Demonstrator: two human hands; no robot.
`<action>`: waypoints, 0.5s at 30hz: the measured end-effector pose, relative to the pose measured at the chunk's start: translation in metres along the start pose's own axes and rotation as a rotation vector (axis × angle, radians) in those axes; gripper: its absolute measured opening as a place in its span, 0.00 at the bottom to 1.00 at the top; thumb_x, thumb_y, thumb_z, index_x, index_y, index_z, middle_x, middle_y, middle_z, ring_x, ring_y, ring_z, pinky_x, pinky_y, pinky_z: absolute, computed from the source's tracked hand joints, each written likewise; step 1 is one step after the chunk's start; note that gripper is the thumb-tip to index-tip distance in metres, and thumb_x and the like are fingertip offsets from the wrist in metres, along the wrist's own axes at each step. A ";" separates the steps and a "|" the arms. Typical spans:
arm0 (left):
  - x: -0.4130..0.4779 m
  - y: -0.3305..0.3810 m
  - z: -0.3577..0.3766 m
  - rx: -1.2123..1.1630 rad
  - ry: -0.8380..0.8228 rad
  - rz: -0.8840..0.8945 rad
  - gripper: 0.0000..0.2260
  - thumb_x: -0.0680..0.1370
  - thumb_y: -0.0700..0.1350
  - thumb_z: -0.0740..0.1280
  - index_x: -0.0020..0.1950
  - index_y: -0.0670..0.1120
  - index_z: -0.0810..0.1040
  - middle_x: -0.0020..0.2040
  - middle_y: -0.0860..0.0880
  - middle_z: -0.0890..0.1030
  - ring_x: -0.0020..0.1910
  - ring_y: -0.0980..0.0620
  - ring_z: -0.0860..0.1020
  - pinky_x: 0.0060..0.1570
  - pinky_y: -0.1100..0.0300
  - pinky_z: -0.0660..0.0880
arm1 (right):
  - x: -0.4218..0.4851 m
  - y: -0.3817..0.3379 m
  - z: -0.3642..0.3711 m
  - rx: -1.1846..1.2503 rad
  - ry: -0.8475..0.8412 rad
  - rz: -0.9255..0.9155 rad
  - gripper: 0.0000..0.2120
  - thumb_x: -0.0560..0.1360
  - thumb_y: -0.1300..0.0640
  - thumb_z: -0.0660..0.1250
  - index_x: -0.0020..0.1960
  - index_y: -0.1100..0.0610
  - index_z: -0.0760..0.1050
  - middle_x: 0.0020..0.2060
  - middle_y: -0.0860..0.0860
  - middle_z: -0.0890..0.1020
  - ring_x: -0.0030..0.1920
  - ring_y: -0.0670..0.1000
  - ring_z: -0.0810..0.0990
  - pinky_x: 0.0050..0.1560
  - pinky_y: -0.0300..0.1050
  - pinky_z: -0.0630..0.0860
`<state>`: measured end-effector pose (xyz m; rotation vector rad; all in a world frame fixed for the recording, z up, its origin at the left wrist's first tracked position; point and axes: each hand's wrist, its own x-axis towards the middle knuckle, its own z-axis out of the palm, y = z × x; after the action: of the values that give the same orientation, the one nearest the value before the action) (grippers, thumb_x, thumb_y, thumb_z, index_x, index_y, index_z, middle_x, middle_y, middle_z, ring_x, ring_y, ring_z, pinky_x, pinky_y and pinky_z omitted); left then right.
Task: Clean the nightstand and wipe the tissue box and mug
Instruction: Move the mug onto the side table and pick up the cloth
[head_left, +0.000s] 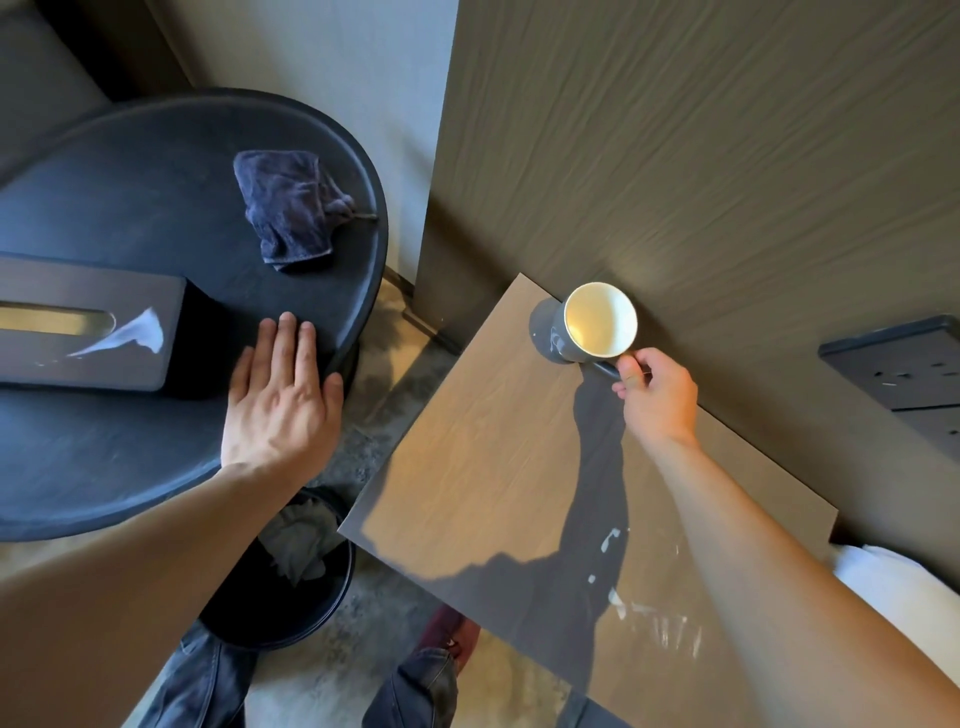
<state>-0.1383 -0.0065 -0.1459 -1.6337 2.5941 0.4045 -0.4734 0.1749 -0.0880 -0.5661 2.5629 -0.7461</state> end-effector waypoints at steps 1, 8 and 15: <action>0.000 0.000 0.000 -0.002 -0.001 0.004 0.30 0.85 0.56 0.50 0.84 0.45 0.52 0.85 0.46 0.50 0.84 0.48 0.45 0.81 0.49 0.45 | -0.003 -0.001 0.001 -0.006 0.011 -0.003 0.08 0.83 0.55 0.64 0.49 0.57 0.78 0.44 0.55 0.84 0.46 0.54 0.86 0.52 0.54 0.81; 0.000 -0.004 -0.003 -0.061 -0.001 0.041 0.30 0.85 0.57 0.47 0.84 0.45 0.50 0.85 0.46 0.48 0.84 0.49 0.43 0.81 0.51 0.43 | -0.027 -0.026 0.000 0.001 0.037 -0.062 0.10 0.83 0.56 0.63 0.46 0.60 0.76 0.42 0.58 0.84 0.42 0.48 0.85 0.47 0.48 0.79; 0.001 -0.024 -0.008 -0.292 -0.024 0.112 0.27 0.85 0.53 0.60 0.82 0.44 0.62 0.84 0.46 0.56 0.84 0.47 0.49 0.81 0.50 0.49 | -0.054 -0.091 0.021 0.038 -0.013 -0.178 0.10 0.82 0.56 0.63 0.44 0.58 0.75 0.37 0.55 0.84 0.43 0.54 0.85 0.44 0.45 0.75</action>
<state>-0.1163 -0.0192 -0.1433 -1.5475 2.7214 0.8397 -0.3947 0.1216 -0.0369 -0.7918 2.5045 -0.8451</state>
